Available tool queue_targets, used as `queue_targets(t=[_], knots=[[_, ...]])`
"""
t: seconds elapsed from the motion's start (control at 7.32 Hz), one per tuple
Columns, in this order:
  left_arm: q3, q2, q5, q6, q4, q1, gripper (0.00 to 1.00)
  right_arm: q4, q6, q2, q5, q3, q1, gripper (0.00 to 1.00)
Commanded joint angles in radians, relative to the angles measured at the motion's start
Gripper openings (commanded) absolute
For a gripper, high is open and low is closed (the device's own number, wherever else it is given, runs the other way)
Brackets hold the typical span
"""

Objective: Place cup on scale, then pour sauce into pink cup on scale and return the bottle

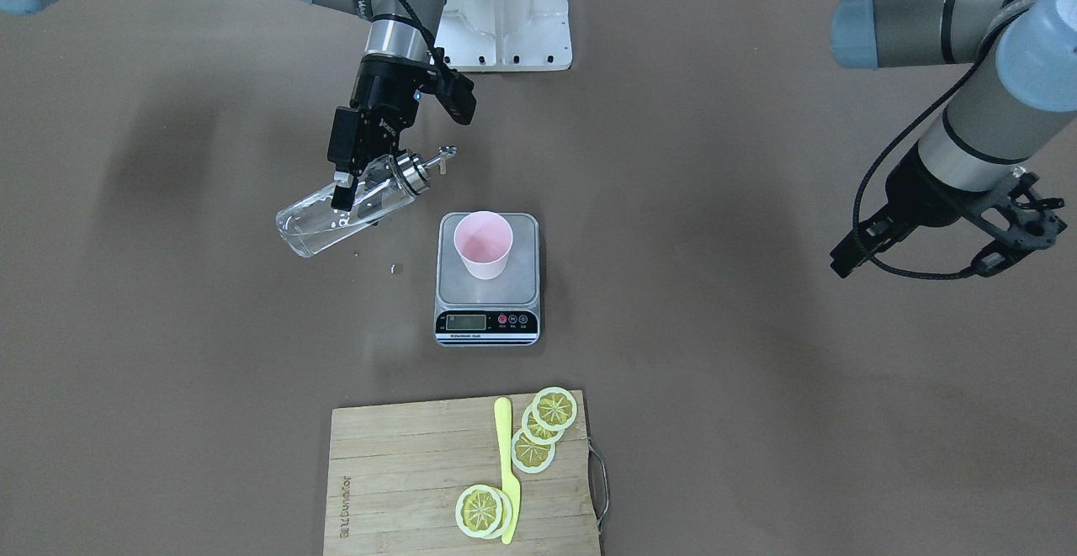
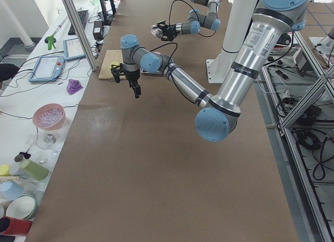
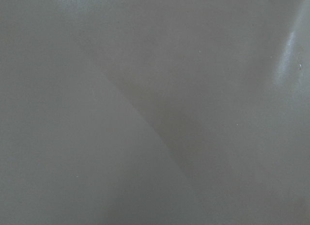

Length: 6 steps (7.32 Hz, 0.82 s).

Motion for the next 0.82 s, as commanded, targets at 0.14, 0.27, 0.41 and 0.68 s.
queue_targets(t=[0.14,0.27,0.41,0.68], knots=[[-0.001,0.002,0.0,0.002,0.0,-0.002,0.98,-0.008,0.005,-0.007,-0.009,-0.049,0.0,0.0],[-0.001,0.002,0.0,0.002,0.001,-0.002,0.98,-0.008,0.005,-0.007,-0.01,-0.063,0.0,0.0],[-0.001,0.002,0.0,0.002,0.0,-0.002,0.98,-0.009,0.003,-0.007,-0.012,-0.087,0.002,0.0],[0.002,0.002,0.0,0.003,0.0,-0.002,0.98,-0.009,0.002,0.0,-0.025,-0.121,0.006,0.0]])
